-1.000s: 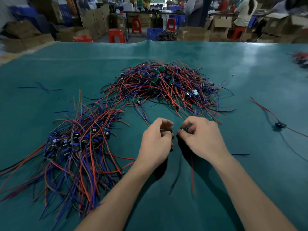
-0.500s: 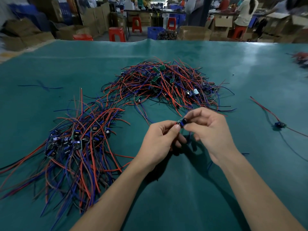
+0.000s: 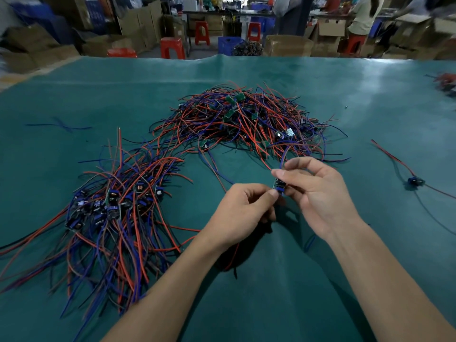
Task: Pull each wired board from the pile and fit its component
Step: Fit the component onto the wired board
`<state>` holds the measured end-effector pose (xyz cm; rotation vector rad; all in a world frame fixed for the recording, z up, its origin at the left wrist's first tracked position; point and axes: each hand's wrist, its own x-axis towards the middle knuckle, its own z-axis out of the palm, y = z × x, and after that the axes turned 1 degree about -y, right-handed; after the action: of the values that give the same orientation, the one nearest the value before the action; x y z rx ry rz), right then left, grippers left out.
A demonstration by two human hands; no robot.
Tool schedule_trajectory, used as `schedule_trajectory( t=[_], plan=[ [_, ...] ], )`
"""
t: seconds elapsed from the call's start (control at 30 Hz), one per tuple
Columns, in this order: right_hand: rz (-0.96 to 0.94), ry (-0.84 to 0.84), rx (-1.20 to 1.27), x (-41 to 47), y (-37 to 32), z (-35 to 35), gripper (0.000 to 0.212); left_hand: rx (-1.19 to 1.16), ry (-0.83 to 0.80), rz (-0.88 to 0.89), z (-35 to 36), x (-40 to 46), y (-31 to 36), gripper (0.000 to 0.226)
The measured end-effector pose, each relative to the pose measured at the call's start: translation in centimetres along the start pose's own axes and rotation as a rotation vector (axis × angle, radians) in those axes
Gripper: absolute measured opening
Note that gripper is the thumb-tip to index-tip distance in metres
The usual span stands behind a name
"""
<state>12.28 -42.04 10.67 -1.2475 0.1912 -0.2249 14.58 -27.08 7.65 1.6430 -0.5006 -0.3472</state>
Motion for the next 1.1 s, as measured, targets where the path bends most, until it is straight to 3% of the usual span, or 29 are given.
schedule_trajectory(
  t=[0.13, 0.27, 0.47, 0.7, 0.77, 0.9, 0.97, 1.03, 1.1],
  plan=[
    [-0.125, 0.077, -0.126, 0.4, 0.3, -0.6, 0.027, 0.042, -0.033, 0.014, -0.1, -0.1, 0.0, 0.031],
    [-0.280, 0.276, -0.239, 1.1, 0.3, -1.5, 0.024, 0.047, -0.087, 0.015, -0.3, -0.1, 0.0, 0.031],
    [-0.430, 0.606, -0.207, 2.2, -0.9, -4.6, 0.027, 0.075, -0.176, 0.010, -0.4, 0.0, 0.0, 0.032],
    [-0.558, 0.936, -0.088, 2.3, -2.0, -5.8, 0.019, 0.091, -0.050, 0.076, -0.2, -0.1, -0.5, 0.026],
    [-0.500, 0.858, -0.118, 2.0, -2.4, -5.4, 0.016, 0.001, 0.020, 0.092, -0.1, 0.0, -0.5, 0.025],
    [-0.304, 0.152, -0.465, 0.7, -1.0, -2.2, 0.021, -0.085, 0.078, 0.104, 0.1, 0.1, -0.2, 0.022],
    [-0.342, -0.103, -0.564, 0.0, 0.1, -0.8, 0.012, -0.045, 0.069, 0.116, 0.0, 0.1, -0.2, 0.025],
    [-0.453, -0.141, -0.666, 0.0, 0.6, -0.5, 0.004, 0.015, 0.047, 0.108, -0.1, 0.2, -0.3, 0.031],
    [-0.508, -0.079, -0.705, 0.2, 0.2, -0.9, 0.004, 0.033, 0.015, 0.091, -0.1, 0.2, -0.3, 0.034]
  ],
)
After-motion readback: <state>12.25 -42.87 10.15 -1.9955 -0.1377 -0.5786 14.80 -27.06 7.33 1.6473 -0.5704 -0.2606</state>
